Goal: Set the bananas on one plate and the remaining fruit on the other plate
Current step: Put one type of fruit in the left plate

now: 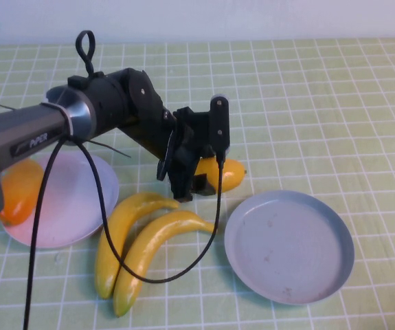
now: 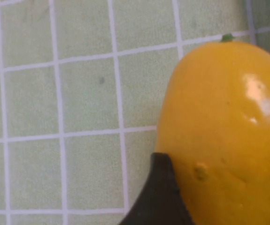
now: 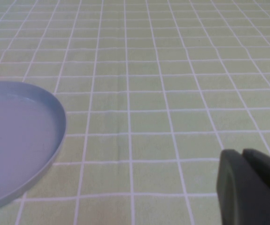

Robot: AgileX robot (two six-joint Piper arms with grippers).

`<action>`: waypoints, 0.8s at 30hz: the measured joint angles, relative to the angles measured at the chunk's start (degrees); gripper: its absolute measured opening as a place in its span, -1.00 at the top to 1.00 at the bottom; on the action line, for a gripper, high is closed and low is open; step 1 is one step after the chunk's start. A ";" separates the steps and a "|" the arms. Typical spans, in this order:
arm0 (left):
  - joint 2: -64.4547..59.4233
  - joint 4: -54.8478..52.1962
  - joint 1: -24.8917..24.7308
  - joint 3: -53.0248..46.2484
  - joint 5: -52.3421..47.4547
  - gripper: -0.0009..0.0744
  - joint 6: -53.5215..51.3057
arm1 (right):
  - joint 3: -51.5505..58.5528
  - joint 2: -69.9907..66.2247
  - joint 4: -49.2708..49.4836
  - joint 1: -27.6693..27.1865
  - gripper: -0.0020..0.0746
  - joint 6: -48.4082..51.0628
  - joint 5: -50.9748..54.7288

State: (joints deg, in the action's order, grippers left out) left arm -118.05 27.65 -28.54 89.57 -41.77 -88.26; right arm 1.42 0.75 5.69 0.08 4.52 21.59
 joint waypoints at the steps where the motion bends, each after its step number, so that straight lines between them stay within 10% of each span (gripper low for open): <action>1: 0.82 0.31 0.00 0.00 -0.29 -0.35 2.75 | 0.00 0.00 0.00 0.00 0.99 0.00 0.00; 12: 14.57 -1.29 0.00 0.00 -1.46 -0.35 38.22 | 0.00 0.00 0.00 0.00 0.99 0.00 0.00; 24: 18.57 -28.44 0.00 0.00 -20.01 -0.34 79.71 | 0.00 0.00 0.00 0.00 0.99 0.00 0.00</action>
State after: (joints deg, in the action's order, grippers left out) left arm -99.48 -0.79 -28.54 89.57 -61.78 -8.55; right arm 1.42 0.75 5.69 0.08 4.52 21.59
